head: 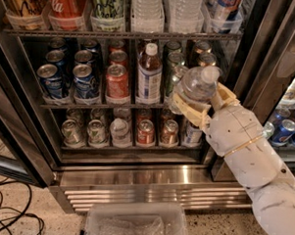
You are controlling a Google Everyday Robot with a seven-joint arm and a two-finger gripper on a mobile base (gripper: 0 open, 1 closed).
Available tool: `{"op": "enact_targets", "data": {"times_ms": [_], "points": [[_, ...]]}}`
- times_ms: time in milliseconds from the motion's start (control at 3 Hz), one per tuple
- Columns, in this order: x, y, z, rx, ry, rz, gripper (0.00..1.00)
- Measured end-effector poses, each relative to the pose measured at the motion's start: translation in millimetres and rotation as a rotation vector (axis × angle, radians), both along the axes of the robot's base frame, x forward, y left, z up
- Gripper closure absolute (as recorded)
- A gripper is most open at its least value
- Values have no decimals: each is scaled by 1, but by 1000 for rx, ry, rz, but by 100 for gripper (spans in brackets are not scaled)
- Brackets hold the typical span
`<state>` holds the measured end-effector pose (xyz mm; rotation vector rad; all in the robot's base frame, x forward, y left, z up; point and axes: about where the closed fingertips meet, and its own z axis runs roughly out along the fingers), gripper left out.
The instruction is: Pick water bottle from bottom shelf of fridge
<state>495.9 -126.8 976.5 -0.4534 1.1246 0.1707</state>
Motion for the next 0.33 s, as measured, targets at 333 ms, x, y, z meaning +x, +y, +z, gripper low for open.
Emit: {"op": "enact_targets", "data": {"times_ms": [333], "points": [[0, 0, 0, 0, 0, 0, 100]]}}
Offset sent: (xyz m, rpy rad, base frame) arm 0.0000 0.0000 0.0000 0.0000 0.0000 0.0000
